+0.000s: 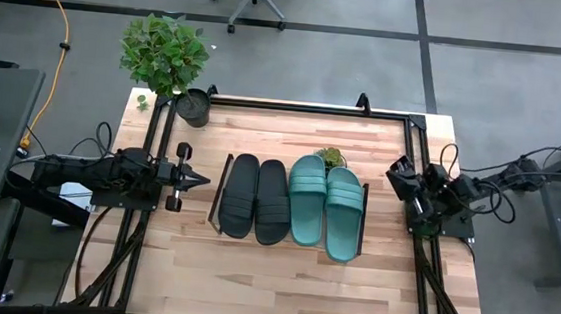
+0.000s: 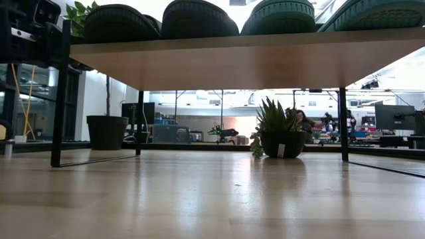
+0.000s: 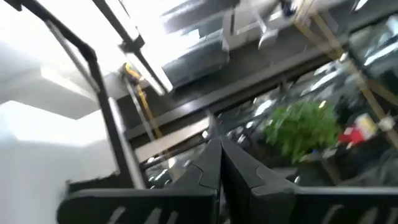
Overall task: Pick and place slides into the shelf
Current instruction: Return to Home Position
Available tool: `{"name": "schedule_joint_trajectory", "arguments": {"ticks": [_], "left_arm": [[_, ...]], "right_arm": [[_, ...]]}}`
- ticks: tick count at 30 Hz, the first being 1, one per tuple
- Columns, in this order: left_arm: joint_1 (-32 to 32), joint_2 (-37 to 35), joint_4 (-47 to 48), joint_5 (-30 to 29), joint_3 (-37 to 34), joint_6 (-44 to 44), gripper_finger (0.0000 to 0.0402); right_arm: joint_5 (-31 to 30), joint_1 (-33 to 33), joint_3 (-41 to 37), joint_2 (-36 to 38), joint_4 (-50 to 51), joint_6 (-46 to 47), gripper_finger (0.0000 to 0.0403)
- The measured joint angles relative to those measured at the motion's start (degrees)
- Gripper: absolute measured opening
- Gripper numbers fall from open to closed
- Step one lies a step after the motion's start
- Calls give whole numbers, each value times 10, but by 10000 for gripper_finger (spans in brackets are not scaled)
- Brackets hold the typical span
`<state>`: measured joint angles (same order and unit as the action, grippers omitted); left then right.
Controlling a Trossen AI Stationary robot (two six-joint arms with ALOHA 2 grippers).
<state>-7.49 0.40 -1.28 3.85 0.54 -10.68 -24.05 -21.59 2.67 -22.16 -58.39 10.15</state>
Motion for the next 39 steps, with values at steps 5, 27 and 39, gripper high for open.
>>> {"name": "schedule_joint_trajectory", "arguments": {"ticks": [5, 27, 39], "left_arm": [[0, 0, 0, 0, 0, 0, 1], [0, 0, 0, 0, 0, 0, 1], [0, 0, 0, 0, 0, 0, 1]], "right_arm": [[29, 52, -9, 56, -10, -25, 0], [205, 204, -21, 219, 402, 100, 0], [288, 296, -22, 219, 495, 101, 0]]}}
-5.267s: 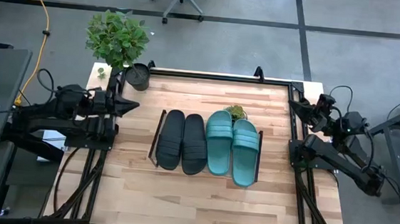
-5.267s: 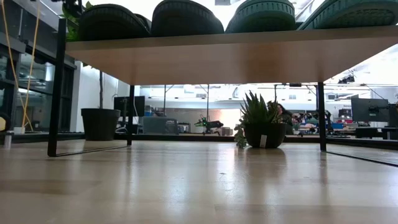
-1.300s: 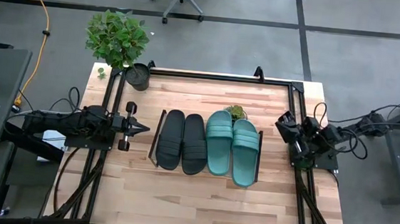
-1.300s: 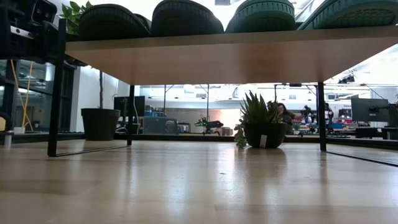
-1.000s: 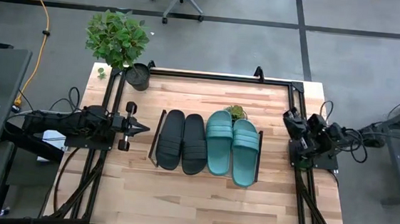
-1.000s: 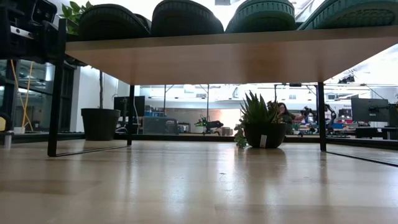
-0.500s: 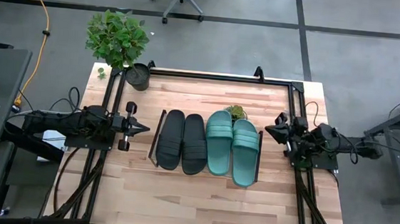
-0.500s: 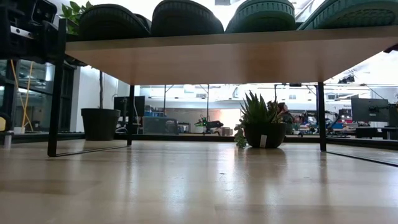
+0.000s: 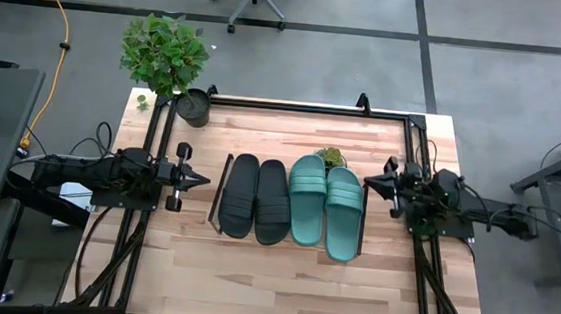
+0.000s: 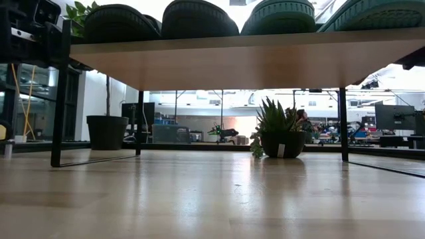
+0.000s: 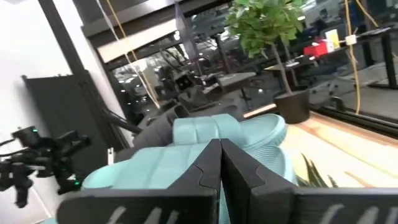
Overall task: Pick and place slides into the shelf
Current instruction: Return to Home Position
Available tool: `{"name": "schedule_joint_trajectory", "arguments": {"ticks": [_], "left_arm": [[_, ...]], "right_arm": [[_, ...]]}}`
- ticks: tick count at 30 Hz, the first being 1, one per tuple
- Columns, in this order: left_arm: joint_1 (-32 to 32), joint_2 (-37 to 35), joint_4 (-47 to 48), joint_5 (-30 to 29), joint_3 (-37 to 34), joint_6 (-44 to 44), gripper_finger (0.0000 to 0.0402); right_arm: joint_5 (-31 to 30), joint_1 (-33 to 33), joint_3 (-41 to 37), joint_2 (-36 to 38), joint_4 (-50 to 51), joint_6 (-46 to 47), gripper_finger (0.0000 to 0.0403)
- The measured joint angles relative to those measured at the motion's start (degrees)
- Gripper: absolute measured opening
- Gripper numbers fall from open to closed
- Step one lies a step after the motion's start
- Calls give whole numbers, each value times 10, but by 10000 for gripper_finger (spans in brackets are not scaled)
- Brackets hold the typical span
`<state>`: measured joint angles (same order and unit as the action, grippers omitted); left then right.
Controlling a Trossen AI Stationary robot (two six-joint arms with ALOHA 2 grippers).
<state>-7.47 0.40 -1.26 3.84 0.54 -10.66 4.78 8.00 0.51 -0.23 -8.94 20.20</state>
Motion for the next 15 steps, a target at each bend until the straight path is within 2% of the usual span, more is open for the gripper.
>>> {"name": "schedule_joint_trajectory", "arguments": {"ticks": [7, 15], "left_arm": [[0, 0, 0, 0, 0, 0, 1], [0, 0, 0, 0, 0, 0, 1]], "right_arm": [[0, 15, 0, 0, 10, -2, 0], [-33, 15, 0, 0, 28, -21, 0]]}}
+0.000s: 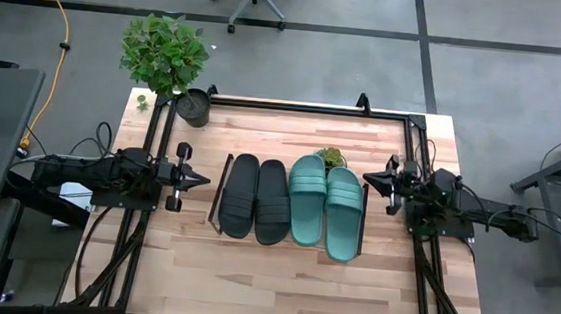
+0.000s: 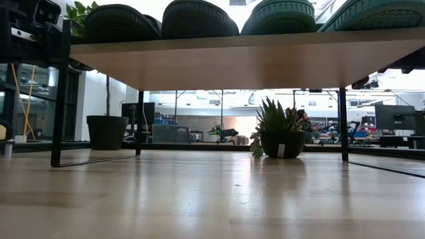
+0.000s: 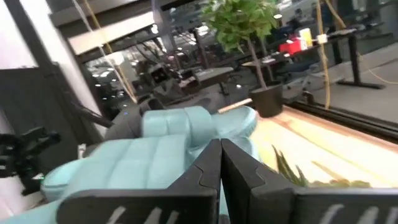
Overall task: Pick and place slides into the shelf
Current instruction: Return to Home Position
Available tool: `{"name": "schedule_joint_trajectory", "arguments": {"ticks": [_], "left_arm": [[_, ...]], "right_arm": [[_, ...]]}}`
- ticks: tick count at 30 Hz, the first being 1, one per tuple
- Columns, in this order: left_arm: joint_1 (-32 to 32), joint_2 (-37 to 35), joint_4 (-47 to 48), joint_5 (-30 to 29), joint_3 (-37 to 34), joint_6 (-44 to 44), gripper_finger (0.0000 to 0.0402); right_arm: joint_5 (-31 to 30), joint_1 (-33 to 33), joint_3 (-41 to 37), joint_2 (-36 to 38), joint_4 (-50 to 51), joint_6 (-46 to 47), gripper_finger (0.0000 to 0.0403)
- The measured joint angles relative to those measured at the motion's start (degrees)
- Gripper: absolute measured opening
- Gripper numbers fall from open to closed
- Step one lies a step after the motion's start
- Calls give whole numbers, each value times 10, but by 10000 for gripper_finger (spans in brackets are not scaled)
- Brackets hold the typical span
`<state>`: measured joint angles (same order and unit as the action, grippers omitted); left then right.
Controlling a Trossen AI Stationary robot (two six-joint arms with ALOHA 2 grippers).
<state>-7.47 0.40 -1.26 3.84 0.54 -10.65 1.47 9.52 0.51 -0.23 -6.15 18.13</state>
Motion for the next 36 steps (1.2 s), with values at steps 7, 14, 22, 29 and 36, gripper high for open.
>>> {"name": "schedule_joint_trajectory", "arguments": {"ticks": [7, 14, 22, 29, 36], "left_arm": [[0, 0, 0, 0, 0, 0, 1], [0, 0, 0, 0, 0, 0, 1], [0, 0, 0, 0, 0, 0, 1], [0, 0, 0, 0, 0, 0, 1], [0, 0, 0, 0, 0, 0, 1]], "right_arm": [[-79, 0, 1, 0, 15, -15, 0], [-88, 0, 4, 0, 54, -17, 0], [-90, 0, 5, 0, 56, -22, 0], [-90, 0, 5, 0, 57, -57, 0], [-92, 0, 6, 0, 57, -54, 0]]}}
